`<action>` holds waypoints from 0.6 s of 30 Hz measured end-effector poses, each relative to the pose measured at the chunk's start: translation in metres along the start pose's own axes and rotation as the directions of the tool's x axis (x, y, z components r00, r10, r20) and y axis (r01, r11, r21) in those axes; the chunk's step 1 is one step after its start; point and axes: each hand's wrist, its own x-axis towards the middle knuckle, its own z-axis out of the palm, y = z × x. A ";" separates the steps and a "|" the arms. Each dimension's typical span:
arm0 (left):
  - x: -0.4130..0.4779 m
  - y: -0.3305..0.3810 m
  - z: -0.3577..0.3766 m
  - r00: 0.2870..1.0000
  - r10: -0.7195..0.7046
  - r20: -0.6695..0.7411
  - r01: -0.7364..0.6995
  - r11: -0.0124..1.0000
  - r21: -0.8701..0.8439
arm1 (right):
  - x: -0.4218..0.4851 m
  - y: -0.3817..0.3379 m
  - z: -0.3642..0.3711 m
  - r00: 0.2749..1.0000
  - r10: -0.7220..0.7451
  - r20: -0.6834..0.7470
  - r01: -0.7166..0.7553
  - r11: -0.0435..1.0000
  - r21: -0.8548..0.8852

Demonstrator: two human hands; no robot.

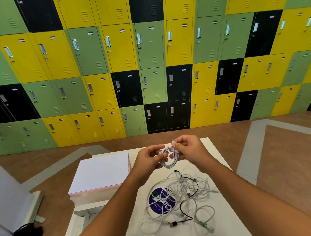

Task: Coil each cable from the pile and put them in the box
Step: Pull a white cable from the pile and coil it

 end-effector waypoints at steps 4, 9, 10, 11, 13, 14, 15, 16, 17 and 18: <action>-0.002 0.003 -0.005 0.999 -0.038 -0.031 0.040 0.995 0.094 | -0.003 0.006 0.003 0.998 0.056 -0.035 -0.052 0.992 0.116; -0.005 -0.003 -0.013 0.992 0.056 -0.115 -0.035 0.984 0.176 | -0.005 0.006 0.014 0.995 0.097 -0.003 -0.093 0.963 0.252; -0.006 -0.004 -0.016 0.990 0.063 -0.122 -0.041 0.984 0.176 | -0.005 0.005 0.016 0.995 0.103 0.013 -0.103 0.959 0.264; -0.009 -0.006 -0.019 0.991 0.056 -0.124 -0.036 0.987 0.157 | -0.005 0.006 0.019 0.993 0.111 0.034 -0.116 0.957 0.266; -0.016 -0.008 -0.027 0.994 0.015 -0.111 -0.006 0.996 0.084 | -0.006 0.007 0.023 0.992 0.101 0.072 -0.117 0.960 0.255; -0.020 -0.010 -0.032 0.994 -0.016 -0.110 0.022 0.998 0.059 | -0.006 0.008 0.029 0.991 0.094 0.091 -0.114 0.964 0.241; -0.024 -0.011 -0.037 0.993 -0.039 -0.114 0.047 0.997 0.061 | -0.006 0.008 0.033 0.991 0.085 0.101 -0.106 0.968 0.226; -0.029 -0.013 -0.045 0.990 -0.054 -0.130 0.066 0.994 0.088 | -0.006 0.009 0.041 0.991 0.079 0.109 -0.100 0.973 0.209; -0.033 -0.015 -0.051 0.987 -0.060 -0.152 0.079 0.989 0.127 | -0.006 0.011 0.047 0.991 0.072 0.116 -0.093 0.978 0.189; -0.038 -0.017 -0.059 0.982 -0.064 -0.178 0.092 0.983 0.156 | -0.006 0.013 0.056 0.990 0.066 0.129 -0.086 0.983 0.160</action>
